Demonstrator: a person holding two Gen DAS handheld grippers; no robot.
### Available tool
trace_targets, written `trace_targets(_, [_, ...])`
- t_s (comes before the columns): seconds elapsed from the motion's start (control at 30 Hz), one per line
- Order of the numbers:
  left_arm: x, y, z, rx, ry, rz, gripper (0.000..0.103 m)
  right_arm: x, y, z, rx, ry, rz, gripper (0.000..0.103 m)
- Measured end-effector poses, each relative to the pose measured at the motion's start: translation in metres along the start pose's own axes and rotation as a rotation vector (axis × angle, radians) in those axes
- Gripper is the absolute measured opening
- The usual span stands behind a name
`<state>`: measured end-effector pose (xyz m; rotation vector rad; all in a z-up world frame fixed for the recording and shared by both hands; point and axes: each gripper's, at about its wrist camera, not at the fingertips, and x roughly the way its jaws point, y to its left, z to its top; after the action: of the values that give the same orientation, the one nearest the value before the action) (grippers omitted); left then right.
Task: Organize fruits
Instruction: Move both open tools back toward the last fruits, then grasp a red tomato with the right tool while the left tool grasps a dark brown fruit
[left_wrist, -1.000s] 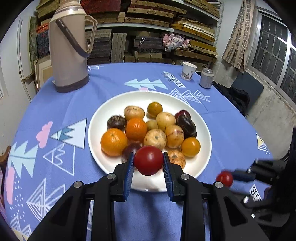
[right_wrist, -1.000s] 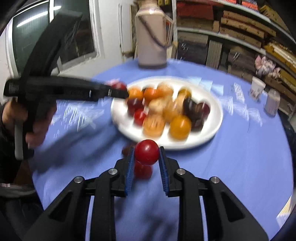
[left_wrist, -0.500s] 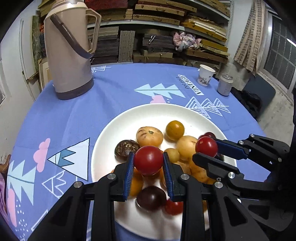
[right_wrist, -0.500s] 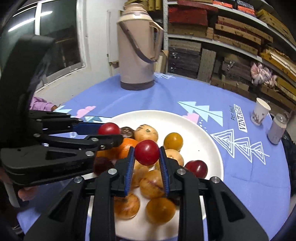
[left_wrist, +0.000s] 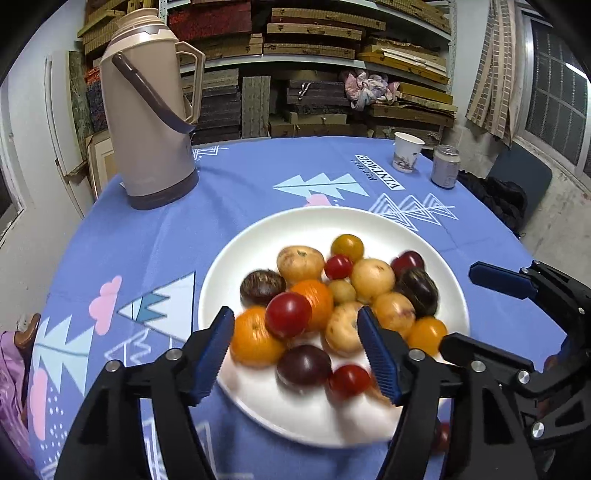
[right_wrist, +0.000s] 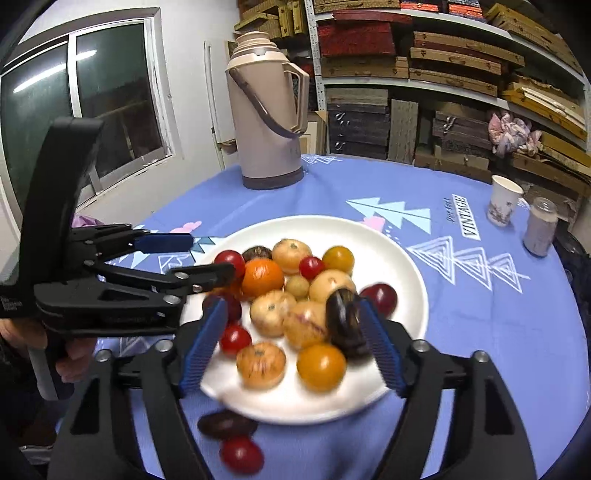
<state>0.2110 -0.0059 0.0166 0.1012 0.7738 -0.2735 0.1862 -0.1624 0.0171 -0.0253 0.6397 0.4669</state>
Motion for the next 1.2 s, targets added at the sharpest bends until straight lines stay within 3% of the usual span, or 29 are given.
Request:
trace_targets(0.07, [-0.008, -0.002, -0.009, -0.008, 0.007, -0.001, 0.081, -0.012, 0.0, -0.011, 0.013, -0.004, -0.002, 0.081])
trace_targets(0.2, [-0.019, -0.002, -0.032, -0.04, 0.024, -0.021, 0.085, -0.028, -0.001, -0.035, 0.048, 0.015, 0.005, 0.086])
trace_targets(0.53, [-0.02, 0.012, -0.095, -0.155, 0.147, -0.036, 0.085, -0.028, 0.023, -0.091, 0.013, 0.14, 0.035, 0.086])
trace_targets(0.63, [-0.02, 0.013, -0.104, -0.168, 0.169, -0.036, 0.085, -0.024, 0.033, -0.093, -0.012, 0.159, 0.048, 0.081])
trace_targets(0.7, [-0.02, 0.013, -0.108, -0.168, 0.176, -0.033, 0.085, -0.018, 0.037, -0.093, -0.026, 0.188, 0.038, 0.065])
trace_targets(0.83, [-0.023, 0.012, -0.109, -0.162, 0.178, -0.044, 0.085, -0.004, 0.044, -0.093, -0.044, 0.243, 0.036, 0.051])
trace_targets(1.03, [-0.026, 0.01, -0.108, -0.154, 0.172, -0.057, 0.085, 0.013, 0.042, -0.088, -0.011, 0.292, 0.041, 0.049])
trace_targets(1.07, [-0.027, 0.01, -0.109, -0.152, 0.171, -0.059, 0.085, 0.012, 0.043, -0.088, -0.014, 0.285, 0.044, 0.036])
trace_targets(1.1, [-0.027, 0.01, -0.108, -0.151, 0.172, -0.062, 0.085, 0.012, 0.043, -0.088, -0.015, 0.286, 0.041, 0.031])
trace_targets(1.2, [-0.028, 0.006, -0.108, -0.142, 0.175, -0.066, 0.085, 0.008, 0.04, -0.088, -0.005, 0.272, 0.055, 0.031])
